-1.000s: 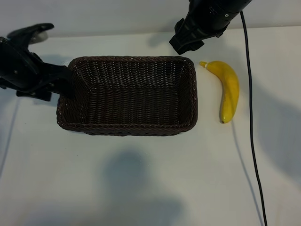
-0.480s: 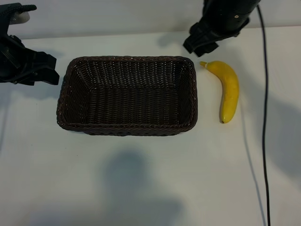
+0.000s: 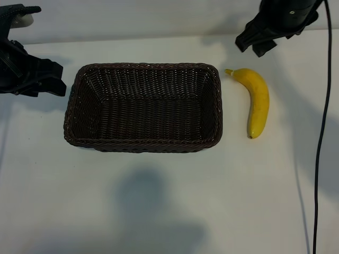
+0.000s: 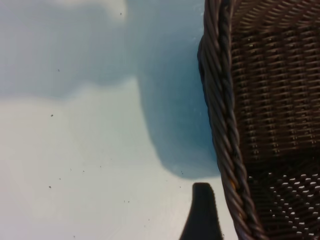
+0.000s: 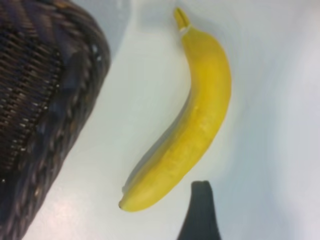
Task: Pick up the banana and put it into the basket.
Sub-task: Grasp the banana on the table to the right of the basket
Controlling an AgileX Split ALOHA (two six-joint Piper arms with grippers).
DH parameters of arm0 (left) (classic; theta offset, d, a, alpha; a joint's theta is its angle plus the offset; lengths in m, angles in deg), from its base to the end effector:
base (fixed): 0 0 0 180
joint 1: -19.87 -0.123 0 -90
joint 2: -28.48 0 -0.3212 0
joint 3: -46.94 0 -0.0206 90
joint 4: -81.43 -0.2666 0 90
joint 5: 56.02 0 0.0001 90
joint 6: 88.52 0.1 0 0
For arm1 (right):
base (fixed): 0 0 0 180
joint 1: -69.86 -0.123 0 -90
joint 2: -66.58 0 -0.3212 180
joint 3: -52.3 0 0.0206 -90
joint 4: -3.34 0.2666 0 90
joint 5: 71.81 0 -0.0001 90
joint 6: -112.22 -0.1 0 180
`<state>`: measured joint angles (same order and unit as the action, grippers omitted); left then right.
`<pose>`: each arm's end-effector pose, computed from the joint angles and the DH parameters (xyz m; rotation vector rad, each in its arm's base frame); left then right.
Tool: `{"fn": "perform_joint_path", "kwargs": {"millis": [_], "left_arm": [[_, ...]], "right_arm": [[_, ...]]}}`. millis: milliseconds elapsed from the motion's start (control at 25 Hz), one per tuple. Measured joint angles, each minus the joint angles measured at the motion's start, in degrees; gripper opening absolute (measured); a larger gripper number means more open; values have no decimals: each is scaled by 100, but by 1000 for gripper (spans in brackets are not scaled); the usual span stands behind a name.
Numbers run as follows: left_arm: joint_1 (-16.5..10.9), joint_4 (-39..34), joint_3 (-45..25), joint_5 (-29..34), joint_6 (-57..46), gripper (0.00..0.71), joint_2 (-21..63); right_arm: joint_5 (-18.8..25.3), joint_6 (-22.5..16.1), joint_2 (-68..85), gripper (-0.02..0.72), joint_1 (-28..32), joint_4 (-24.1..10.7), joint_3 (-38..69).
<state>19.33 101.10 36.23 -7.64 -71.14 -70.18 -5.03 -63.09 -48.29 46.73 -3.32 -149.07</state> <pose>0.3461 -0.0219 0.2831 0.1551 2.6934 -0.3218 0.4053 0.1615 0.3251 -0.7058 2.6919 -0.0803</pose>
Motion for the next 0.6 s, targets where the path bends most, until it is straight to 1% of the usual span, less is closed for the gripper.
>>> {"fn": "perform_joint_path", "kwargs": {"millis": [160,280,360,400,520,600], "left_arm": [[0,0,0,-59,-2,594,0],[0,5,0,-64,-2,594,0],[0,33,0,-99,-2,594,0],[0,84,0,-122,-2,594,0],[0,293,0,-190,39,594,0],[0,462,0,-230,96,594,0]], "right_arm": [[0,152,-194,592,270,359,0],[5,230,-492,592,353,559,0],[5,294,-721,592,359,666,0],[5,316,-808,592,359,666,0],[5,361,-1067,592,359,803,0],[-12,386,-1207,592,359,836,0]]}}
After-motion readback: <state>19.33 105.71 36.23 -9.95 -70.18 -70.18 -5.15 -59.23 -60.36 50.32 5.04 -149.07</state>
